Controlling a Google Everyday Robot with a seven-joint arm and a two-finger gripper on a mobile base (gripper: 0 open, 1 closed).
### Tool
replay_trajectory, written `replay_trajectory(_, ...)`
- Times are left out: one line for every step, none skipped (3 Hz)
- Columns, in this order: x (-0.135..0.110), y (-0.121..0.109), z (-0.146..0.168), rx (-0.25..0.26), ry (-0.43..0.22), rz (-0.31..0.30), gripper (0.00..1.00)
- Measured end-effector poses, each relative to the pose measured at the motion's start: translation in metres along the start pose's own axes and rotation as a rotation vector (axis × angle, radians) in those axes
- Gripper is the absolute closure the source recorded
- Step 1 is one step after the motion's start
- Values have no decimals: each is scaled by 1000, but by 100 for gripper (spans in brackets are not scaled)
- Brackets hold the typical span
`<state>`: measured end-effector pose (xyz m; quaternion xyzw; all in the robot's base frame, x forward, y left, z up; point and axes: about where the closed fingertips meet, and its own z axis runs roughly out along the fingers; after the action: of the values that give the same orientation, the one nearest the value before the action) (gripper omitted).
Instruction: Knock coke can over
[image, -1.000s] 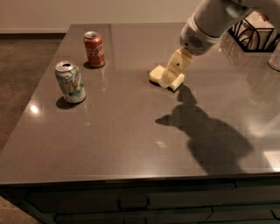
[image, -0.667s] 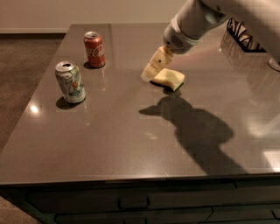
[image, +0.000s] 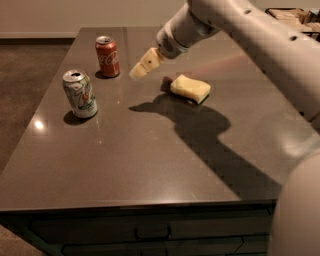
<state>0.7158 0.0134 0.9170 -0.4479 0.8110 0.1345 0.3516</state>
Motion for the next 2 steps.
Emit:
replay_trajectory(-25,-6,39,20,-58,19,0)
replay_trajectory(-45,-14,72,58,-106,28,0)
